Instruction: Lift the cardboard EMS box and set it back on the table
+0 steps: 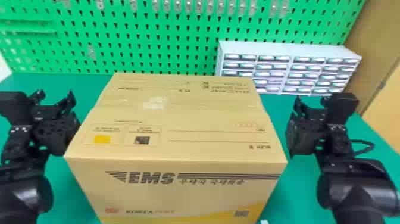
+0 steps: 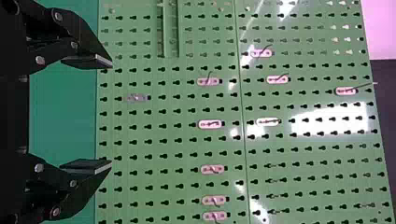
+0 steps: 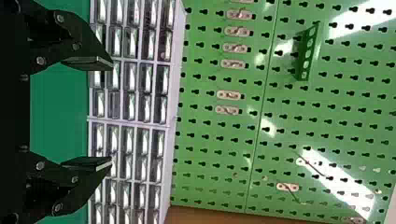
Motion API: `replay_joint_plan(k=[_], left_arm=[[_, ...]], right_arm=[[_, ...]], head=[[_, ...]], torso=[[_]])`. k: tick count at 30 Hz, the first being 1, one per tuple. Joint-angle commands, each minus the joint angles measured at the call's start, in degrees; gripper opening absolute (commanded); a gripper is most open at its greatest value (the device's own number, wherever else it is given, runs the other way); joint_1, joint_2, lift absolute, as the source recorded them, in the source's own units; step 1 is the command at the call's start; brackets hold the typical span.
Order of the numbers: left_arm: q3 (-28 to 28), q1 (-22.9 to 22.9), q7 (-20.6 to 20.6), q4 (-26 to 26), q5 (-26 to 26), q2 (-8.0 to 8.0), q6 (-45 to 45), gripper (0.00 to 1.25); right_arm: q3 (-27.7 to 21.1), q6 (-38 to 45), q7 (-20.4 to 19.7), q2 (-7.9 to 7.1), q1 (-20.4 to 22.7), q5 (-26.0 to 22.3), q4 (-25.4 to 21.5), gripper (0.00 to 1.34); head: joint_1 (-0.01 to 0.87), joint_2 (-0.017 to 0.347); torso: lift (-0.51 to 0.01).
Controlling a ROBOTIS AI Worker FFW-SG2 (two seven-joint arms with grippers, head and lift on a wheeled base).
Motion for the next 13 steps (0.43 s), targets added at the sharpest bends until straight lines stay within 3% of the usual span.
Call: replay_joint_plan(k=[1, 13], left_arm=[[0.0, 0.0, 0.0, 0.0, 0.0, 0.0, 0.0, 0.76], [-0.3, -0.1, 0.3, 0.0, 0.0, 0.0, -0.1, 0.76]], right_arm=[[0.1, -0.1, 0.0, -0.05, 0.0, -0.1, 0.1, 0.81], [0.2, -0.3, 0.0, -0.05, -0.1, -0.1, 0.2, 0.81]], head=[[0.678, -0.015], [0.678, -0.015]], torso=[[-0.093], [-0.093]])
